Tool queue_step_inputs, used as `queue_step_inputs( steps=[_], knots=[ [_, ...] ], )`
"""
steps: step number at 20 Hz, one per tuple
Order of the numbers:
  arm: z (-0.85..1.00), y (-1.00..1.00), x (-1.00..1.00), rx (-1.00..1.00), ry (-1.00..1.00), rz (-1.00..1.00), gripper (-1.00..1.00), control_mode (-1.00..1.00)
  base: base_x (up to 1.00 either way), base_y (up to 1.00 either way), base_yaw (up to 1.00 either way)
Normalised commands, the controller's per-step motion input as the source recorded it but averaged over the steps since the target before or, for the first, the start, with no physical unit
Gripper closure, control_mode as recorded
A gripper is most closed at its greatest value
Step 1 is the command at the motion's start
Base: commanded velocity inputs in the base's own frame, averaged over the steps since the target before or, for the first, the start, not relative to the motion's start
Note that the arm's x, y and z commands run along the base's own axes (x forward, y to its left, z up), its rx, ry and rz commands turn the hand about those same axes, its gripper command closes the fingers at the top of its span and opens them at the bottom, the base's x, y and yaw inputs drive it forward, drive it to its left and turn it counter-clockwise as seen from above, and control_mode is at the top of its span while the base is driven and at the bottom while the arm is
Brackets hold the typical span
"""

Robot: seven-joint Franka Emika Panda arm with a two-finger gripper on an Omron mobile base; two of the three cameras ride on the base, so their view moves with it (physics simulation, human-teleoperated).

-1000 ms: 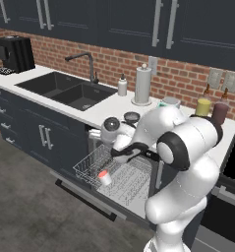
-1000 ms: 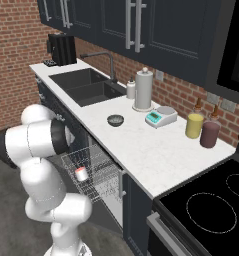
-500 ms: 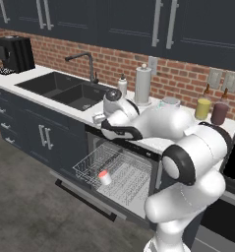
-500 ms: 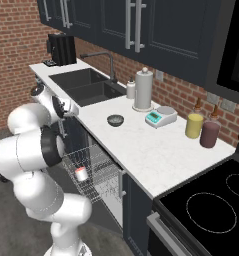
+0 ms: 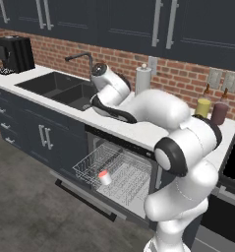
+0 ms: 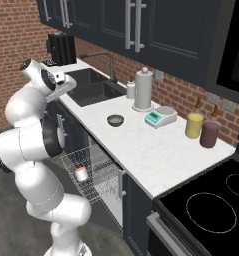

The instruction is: Pick up the cup and bowl from the counter, place them in the dishwasher, and close the dishwasher door.

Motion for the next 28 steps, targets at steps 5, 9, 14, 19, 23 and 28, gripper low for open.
queue_step_inputs(
  steps=[5, 9, 14, 19, 23, 28],
  knots=[
    [-0.09, -0.56, -0.02, 0.0, 0.1, 0.17, -1.0, -1.0, 0.0, 0.0, 0.0],
    [-0.34, -0.51, -0.01, 0.0, 0.21, 0.21, -1.0, -1.0, 0.0, 0.0, 0.0],
    [-0.37, -0.27, 0.0, 0.0, 0.27, 0.13, -1.0, -1.0, 0.0, 0.0, 0.0],
    [-0.35, -0.16, 0.0, 0.0, 0.09, 0.0, -1.0, -1.0, 0.0, 0.0, 0.0],
    [-0.31, -0.21, 0.01, 0.0, 0.01, -0.04, -1.0, -1.0, 0.0, 0.0, 0.0],
    [-0.42, -0.35, 0.1, 0.0, 0.01, -0.13, -1.0, -1.0, 0.0, 0.0, 0.0]
  ],
)
